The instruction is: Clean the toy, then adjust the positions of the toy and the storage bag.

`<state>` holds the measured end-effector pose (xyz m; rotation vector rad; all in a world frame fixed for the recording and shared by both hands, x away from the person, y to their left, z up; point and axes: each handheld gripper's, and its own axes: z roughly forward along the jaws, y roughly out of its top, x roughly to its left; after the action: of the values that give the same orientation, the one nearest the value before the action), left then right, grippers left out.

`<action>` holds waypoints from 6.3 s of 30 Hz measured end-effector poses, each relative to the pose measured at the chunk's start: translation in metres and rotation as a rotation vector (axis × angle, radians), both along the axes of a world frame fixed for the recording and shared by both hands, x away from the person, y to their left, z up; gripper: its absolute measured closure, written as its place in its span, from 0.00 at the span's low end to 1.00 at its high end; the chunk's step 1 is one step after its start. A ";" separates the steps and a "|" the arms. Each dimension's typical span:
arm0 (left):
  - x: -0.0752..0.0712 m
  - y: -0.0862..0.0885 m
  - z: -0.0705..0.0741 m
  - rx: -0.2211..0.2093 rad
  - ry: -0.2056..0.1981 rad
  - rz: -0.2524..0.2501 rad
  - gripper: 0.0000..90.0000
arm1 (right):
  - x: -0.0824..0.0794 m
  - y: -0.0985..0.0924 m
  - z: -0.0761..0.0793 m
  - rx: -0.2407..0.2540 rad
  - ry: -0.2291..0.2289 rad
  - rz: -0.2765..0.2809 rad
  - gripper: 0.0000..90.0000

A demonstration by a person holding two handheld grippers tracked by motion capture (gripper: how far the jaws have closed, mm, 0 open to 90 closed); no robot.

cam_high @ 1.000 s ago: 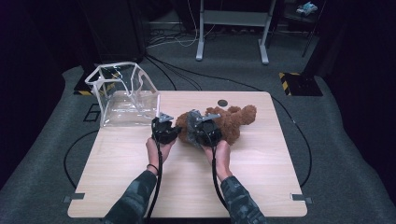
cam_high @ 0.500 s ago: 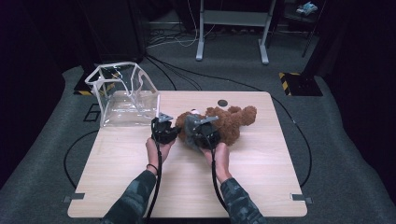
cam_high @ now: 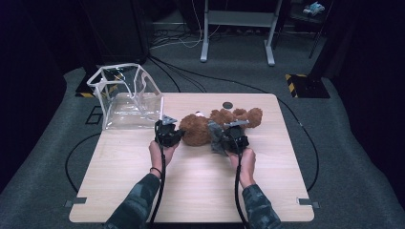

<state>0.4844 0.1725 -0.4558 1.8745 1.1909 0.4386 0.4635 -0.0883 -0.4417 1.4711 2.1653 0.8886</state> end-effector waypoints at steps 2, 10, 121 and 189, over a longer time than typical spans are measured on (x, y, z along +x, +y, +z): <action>0.000 0.000 0.000 -0.001 -0.002 0.003 0.99 | -0.002 -0.013 0.000 0.003 -0.005 -0.031 0.80; 0.001 0.000 -0.002 0.006 0.009 0.001 0.98 | -0.005 -0.081 -0.010 0.010 0.034 -0.178 0.80; 0.036 -0.020 0.036 0.205 -0.130 -0.046 0.92 | 0.010 -0.105 0.061 0.071 -0.187 -0.083 0.89; -0.019 -0.059 0.023 0.082 -0.083 -0.273 0.83 | -0.032 -0.138 0.011 0.203 0.036 -0.028 0.16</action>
<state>0.4649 0.1135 -0.4327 2.0335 0.8573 0.4135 0.4315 -0.2258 -0.4311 1.6190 2.1267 1.1074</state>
